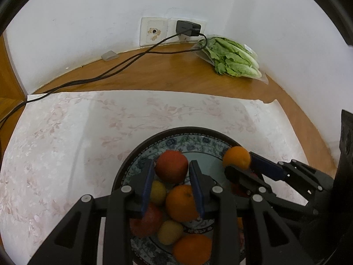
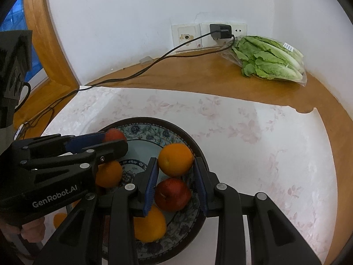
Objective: Organize fruits
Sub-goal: 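Open both tools to set the apple and orange on the plate, then withdraw both open tools from the plate toward the last fruits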
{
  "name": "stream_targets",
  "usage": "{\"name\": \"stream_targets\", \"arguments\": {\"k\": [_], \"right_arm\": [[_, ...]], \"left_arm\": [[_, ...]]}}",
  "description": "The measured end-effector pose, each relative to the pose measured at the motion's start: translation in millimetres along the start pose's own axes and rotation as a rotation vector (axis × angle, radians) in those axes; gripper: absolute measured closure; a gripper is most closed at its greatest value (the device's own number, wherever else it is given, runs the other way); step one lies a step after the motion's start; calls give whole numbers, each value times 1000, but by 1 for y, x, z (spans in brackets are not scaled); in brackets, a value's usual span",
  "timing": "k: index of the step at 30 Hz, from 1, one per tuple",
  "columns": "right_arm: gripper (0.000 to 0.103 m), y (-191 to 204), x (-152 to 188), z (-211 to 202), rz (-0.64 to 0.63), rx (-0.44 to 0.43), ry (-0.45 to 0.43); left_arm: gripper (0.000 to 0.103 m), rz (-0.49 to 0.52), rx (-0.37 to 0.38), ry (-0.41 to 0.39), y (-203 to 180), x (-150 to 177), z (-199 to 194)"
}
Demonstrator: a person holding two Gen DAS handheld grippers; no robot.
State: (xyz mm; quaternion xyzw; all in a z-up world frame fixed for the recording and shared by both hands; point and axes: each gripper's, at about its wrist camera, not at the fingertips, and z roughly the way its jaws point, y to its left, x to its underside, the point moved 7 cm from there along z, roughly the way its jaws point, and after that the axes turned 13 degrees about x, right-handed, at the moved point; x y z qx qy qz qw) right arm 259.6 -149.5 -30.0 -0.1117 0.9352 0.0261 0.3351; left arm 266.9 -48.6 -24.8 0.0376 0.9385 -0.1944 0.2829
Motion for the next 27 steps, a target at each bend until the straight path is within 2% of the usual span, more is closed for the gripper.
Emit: {"name": "stream_targets", "arguments": {"k": [7,12,27], "right_arm": [[66,-1,0,-14,13,-1,-18],[63,0,2,-27,29,-19,-21],[62,17,15,-74,21,-47,-38]], "left_arm": [[60,-9,15,-4,-1,2,-10],[60,5,20,-9,-6,5,-24],[59,10,16,-5,-14,28,-68]]}}
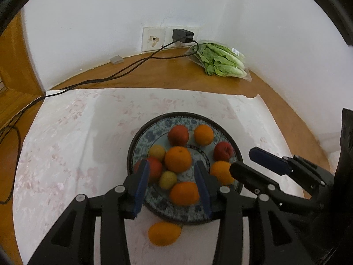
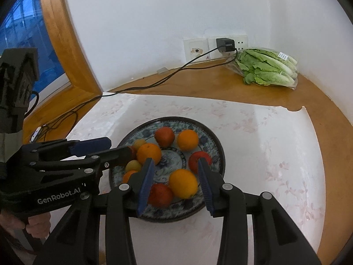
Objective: Organize fruits
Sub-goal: 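Withdraw both open tools from the plate toward the last fruits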
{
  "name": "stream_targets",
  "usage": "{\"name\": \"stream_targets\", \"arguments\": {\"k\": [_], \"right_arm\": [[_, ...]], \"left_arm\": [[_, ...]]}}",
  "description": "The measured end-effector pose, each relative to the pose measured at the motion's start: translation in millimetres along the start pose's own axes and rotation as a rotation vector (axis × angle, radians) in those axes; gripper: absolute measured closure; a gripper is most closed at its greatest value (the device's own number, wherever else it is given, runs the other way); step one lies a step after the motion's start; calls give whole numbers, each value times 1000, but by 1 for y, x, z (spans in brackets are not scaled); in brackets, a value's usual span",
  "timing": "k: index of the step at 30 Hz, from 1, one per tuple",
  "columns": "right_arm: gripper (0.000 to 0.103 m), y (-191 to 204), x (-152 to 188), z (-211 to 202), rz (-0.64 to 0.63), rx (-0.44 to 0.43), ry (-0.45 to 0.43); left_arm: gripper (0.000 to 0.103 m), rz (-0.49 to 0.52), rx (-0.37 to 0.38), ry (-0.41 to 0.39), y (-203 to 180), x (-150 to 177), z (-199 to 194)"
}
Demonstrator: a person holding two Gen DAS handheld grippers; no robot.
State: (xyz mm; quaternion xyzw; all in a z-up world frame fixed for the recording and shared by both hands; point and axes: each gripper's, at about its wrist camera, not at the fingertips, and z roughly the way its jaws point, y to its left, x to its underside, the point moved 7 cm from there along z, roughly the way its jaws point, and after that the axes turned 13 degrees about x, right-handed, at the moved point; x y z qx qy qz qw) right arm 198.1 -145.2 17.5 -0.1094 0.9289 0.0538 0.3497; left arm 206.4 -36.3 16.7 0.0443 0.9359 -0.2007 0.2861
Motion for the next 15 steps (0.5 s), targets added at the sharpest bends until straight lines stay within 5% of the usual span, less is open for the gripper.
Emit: {"name": "stream_targets", "arguments": {"k": [15], "right_arm": [[62,12,26,-34,-8,-2,11]], "left_arm": [[59,-36,8,-19,-1,30,-36]]}}
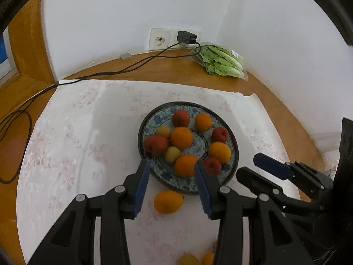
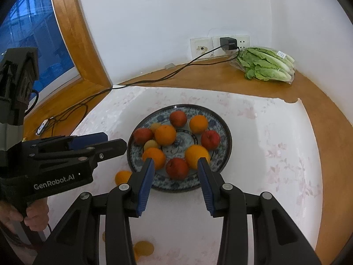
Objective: Organize fruits
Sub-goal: 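Withdraw both open tools from the plate toward the last fruits, then grasp the large orange on the cloth with the left tool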
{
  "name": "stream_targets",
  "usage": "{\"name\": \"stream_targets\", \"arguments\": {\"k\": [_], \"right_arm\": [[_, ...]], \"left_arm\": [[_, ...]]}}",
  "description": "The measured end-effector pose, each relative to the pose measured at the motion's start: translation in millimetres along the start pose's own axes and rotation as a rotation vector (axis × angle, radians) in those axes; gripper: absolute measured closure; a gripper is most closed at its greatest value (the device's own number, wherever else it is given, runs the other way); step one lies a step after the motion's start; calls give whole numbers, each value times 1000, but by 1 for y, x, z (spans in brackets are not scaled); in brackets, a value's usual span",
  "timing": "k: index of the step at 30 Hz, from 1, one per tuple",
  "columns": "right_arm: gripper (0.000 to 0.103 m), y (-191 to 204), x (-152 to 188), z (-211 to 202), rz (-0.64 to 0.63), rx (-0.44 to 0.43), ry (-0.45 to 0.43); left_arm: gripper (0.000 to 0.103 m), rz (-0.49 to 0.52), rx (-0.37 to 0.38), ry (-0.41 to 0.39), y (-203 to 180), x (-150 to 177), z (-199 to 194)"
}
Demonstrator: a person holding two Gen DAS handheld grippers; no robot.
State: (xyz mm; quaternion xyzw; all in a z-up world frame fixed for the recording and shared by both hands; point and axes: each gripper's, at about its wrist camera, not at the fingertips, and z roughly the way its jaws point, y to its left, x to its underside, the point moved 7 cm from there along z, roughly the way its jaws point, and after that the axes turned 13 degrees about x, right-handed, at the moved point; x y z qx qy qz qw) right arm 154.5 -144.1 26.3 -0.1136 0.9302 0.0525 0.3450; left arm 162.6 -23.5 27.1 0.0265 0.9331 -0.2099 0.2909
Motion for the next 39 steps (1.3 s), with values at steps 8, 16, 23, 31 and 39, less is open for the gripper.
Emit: {"name": "stream_targets", "arguments": {"k": [8,16,23,31,39], "right_arm": [[62,2,18,-9,8,0,18],[62,1,34,-13,28,-6,39],[62,0,43,-13,44,-17,53],[62,-3,53,-7,67,-29,79],[62,-6,60,-1,82,-31,102]], "left_arm": [[59,-25,9,5,3,21,-7],[59,-46,17,21,9,37,-1],[59,-52,21,38,11,44,8],[59,-50,29,54,12,48,18],[59,-54,34,65,14,50,28]]}}
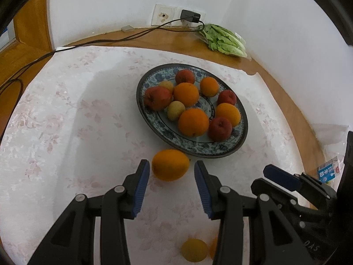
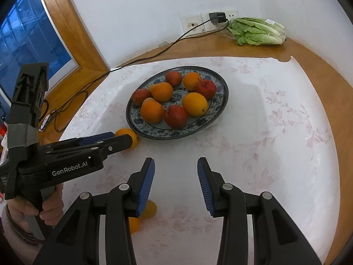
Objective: Organize fruits
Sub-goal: 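Grasp the large orange on the cloth with the left tool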
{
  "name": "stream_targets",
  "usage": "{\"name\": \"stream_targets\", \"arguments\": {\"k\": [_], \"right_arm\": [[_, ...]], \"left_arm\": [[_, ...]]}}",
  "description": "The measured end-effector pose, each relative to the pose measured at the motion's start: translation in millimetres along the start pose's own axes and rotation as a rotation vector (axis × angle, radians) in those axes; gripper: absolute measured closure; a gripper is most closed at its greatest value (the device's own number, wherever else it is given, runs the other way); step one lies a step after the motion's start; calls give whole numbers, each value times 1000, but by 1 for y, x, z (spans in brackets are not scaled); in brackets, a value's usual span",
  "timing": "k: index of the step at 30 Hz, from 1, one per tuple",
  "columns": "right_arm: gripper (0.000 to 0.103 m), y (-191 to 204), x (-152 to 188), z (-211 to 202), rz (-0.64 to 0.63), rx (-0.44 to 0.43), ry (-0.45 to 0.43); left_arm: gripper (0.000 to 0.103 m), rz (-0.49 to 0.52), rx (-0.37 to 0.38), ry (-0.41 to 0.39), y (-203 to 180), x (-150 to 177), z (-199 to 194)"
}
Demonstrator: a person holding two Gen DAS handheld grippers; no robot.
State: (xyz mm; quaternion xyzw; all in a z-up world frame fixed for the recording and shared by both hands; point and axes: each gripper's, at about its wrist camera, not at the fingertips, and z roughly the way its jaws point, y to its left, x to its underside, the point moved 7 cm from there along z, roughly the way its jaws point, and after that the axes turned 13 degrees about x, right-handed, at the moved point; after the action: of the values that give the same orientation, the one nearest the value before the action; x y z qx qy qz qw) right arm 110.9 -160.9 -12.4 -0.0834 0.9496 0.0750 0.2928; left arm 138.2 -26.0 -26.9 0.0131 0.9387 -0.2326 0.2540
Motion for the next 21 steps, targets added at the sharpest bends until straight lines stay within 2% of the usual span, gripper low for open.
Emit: {"name": "stream_targets", "arguments": {"k": [12,21], "right_arm": [[61,0,5,8,8,-9,27],[62,-1,7,10,12,-12,34]], "left_arm": [[59,1,-12,15,3,1,12],[63,15,-11,11,4,2,13]]}}
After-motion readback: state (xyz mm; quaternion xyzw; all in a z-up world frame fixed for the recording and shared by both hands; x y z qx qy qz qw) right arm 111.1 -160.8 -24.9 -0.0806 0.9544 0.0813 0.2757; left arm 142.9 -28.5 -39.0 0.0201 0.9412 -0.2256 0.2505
